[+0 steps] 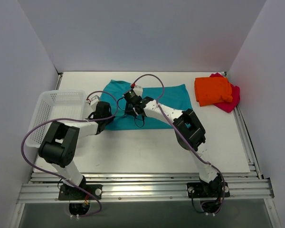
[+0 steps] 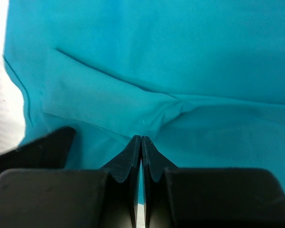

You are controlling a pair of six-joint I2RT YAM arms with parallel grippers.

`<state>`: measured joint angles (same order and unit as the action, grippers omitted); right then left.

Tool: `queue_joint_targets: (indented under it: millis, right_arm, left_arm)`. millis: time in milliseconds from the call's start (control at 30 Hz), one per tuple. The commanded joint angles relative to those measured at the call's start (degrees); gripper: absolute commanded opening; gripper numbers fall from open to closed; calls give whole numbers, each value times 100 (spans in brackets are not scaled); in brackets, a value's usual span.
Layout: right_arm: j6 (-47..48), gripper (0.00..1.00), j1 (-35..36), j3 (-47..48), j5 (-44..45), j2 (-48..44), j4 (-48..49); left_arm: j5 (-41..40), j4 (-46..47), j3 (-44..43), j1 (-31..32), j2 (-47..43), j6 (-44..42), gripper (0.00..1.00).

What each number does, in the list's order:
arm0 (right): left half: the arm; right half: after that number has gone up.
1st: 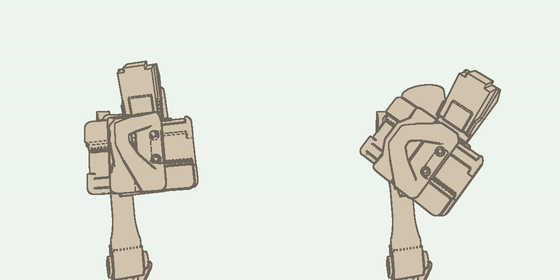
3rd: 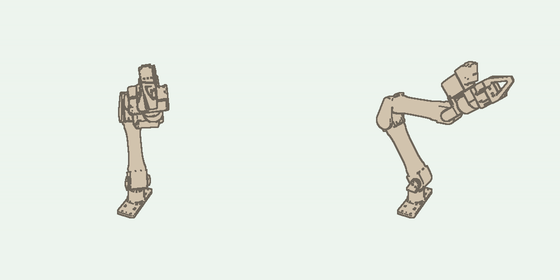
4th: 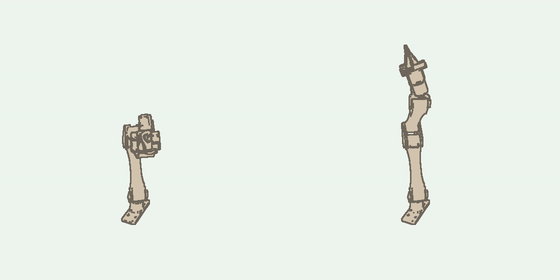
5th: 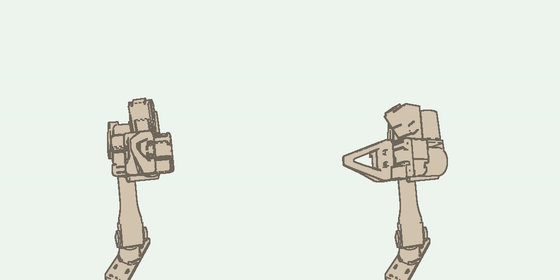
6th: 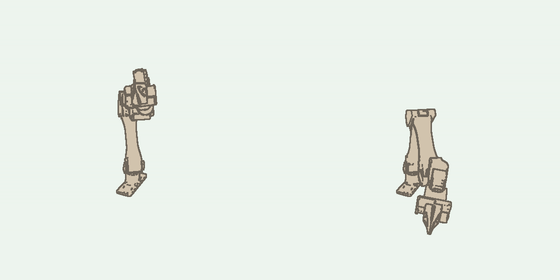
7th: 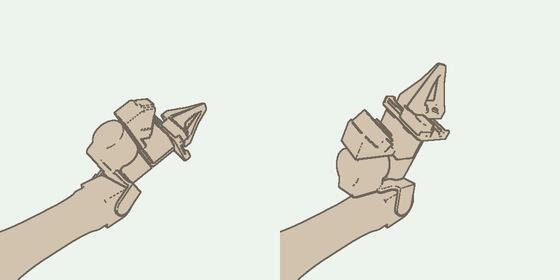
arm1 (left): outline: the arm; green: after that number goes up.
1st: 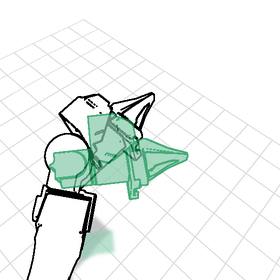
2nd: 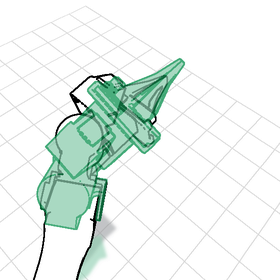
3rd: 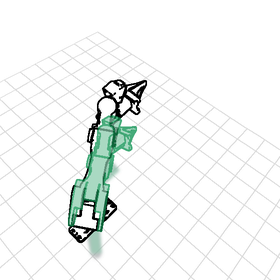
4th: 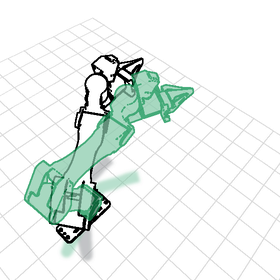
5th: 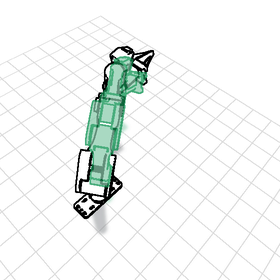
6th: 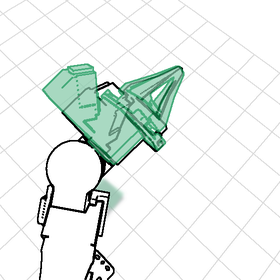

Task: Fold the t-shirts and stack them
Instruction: Fold the flattened tshirt in 1/3 of the way

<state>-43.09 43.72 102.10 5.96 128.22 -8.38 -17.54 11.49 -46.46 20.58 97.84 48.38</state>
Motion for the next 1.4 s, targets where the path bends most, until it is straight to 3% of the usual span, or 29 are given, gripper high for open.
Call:
queue_joint_targets:
  millis: [0, 467, 1000, 1367]
  right_arm:
    - [-111, 0, 48, -339, 82, -544, -138]
    - [-252, 0, 611, -578, 2, -562, -41]
    - [-85, 0, 181, 643, 29, 642, -313]
    - [-129, 0, 75, 802, 81, 985, -339]
  left_arm:
    - [163, 468, -285, -115, 191, -118, 2]
    - [286, 556, -364, -186, 666, -22, 2]
    - [427, 662, -48, -186, 367, -22, 2]
    - [506, 759, 40, -221, 350, -39, 2]
